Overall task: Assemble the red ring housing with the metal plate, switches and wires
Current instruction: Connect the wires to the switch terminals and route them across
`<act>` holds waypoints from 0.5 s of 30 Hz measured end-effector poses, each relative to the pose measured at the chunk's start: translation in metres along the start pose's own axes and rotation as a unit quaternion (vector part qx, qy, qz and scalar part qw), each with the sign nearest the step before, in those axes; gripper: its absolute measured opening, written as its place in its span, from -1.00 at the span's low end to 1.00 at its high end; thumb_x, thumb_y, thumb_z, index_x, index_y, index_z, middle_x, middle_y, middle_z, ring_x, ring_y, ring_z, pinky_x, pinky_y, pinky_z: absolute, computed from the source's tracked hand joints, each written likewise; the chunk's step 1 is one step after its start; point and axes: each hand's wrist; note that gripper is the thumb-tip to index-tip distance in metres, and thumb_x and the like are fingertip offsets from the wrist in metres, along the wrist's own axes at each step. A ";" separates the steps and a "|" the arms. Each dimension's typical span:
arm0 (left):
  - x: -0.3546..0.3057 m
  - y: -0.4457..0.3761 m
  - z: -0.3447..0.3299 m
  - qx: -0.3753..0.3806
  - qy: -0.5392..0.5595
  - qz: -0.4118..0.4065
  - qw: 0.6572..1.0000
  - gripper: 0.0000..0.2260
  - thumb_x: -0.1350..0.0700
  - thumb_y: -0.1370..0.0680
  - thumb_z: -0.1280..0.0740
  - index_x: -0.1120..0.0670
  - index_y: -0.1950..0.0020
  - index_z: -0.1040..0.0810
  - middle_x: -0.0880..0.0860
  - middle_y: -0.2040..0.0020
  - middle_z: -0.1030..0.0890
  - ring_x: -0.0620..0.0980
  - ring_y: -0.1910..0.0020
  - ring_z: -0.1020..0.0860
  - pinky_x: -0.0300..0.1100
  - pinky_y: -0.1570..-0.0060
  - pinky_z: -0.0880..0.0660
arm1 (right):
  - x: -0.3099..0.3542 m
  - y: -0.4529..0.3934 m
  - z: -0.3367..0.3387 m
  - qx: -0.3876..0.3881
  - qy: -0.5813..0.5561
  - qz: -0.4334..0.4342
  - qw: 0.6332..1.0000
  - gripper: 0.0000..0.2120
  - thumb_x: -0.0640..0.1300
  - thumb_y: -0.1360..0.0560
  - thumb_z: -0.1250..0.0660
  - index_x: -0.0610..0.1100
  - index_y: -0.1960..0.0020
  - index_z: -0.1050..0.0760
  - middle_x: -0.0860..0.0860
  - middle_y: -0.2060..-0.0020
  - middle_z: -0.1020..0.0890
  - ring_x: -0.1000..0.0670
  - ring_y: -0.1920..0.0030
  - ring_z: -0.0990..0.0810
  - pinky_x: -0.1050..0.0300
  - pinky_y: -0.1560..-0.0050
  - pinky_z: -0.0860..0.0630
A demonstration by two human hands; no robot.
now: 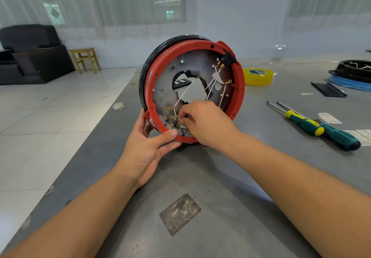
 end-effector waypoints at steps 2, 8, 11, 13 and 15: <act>0.000 0.000 0.000 0.001 -0.003 -0.002 1.000 -0.30 0.36 -0.31 -0.56 -0.09 -0.39 -0.59 0.10 -0.39 -0.59 0.24 -0.22 -0.69 0.15 -0.05 -0.70 | 0.002 0.001 -0.001 -0.014 0.010 -0.004 1.000 -0.85 -0.07 -0.63 -0.27 -0.05 0.04 -0.60 0.02 0.08 -0.57 -0.12 0.09 -0.59 -0.08 0.12 -0.58; 0.001 0.000 -0.001 0.007 -0.009 -0.009 1.000 -0.30 0.40 -0.34 -0.55 -0.07 -0.42 -0.57 0.15 -0.38 -0.59 0.25 -0.22 -0.68 0.12 -0.02 -0.70 | 0.008 0.001 -0.003 -0.015 0.071 0.012 0.997 -0.80 -0.07 -0.65 -0.23 -0.03 -0.06 -0.63 0.03 -0.02 -0.58 -0.16 0.02 -0.61 -0.08 0.08 -0.57; 0.002 0.000 -0.002 0.002 -0.005 -0.010 1.000 -0.31 0.39 -0.32 -0.56 -0.09 -0.38 -0.60 0.15 -0.36 -0.61 0.26 -0.21 -0.69 0.12 0.00 -0.70 | 0.009 0.001 -0.002 -0.005 0.095 0.020 0.995 -0.79 -0.07 -0.65 -0.21 -0.02 -0.07 -0.63 0.03 -0.02 -0.56 -0.15 0.02 -0.60 -0.06 0.10 -0.56; 0.003 0.000 -0.001 0.002 -0.002 -0.008 1.000 -0.30 0.40 -0.32 -0.55 -0.08 -0.39 -0.59 0.15 -0.37 -0.60 0.27 -0.21 -0.68 0.14 -0.01 -0.70 | 0.009 0.002 -0.002 -0.003 0.106 0.023 0.994 -0.78 -0.07 -0.65 -0.20 -0.02 -0.08 -0.63 0.03 -0.02 -0.56 -0.14 0.02 -0.60 -0.06 0.11 -0.57; 0.003 0.000 0.000 0.005 0.001 -0.007 1.000 -0.29 0.41 -0.33 -0.55 -0.07 -0.41 -0.58 0.17 -0.37 -0.59 0.28 -0.22 -0.68 0.15 -0.01 -0.70 | 0.009 0.001 -0.003 -0.006 0.110 0.023 0.994 -0.78 -0.07 -0.65 -0.20 -0.01 -0.08 -0.63 0.03 -0.03 -0.57 -0.14 0.02 -0.60 -0.07 0.10 -0.58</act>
Point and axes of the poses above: each hand's wrist, its own y-axis away from the middle knuckle, its own z-axis out of the back of the hand, x = y × z
